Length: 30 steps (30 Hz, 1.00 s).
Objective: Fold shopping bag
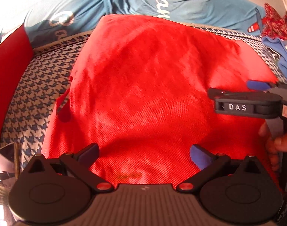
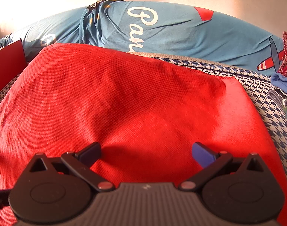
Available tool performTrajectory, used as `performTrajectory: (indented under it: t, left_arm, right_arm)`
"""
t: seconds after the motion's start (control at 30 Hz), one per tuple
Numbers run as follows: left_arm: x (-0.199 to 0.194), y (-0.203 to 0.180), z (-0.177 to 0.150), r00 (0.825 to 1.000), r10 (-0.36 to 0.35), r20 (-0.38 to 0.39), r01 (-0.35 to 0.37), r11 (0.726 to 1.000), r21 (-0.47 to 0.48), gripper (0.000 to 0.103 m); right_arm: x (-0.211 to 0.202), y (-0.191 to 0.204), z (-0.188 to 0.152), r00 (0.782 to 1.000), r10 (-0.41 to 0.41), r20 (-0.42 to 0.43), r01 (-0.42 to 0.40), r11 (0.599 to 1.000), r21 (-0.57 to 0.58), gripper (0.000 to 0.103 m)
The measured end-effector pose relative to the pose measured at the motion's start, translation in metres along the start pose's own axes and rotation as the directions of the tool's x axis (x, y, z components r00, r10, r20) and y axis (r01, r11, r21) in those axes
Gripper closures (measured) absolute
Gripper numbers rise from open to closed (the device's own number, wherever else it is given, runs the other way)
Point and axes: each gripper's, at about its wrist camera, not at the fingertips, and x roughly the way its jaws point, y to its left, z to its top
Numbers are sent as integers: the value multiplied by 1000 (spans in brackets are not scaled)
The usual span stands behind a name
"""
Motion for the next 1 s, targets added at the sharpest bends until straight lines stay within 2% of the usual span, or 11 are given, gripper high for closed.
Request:
performTrajectory:
  t: [1.0]
  left_arm:
    - [4,7,-1,1000,-9,-14,9,1000,-4,0]
  right_arm:
    - [2,-1,-1,1000,1,0,-1,1000,2,0]
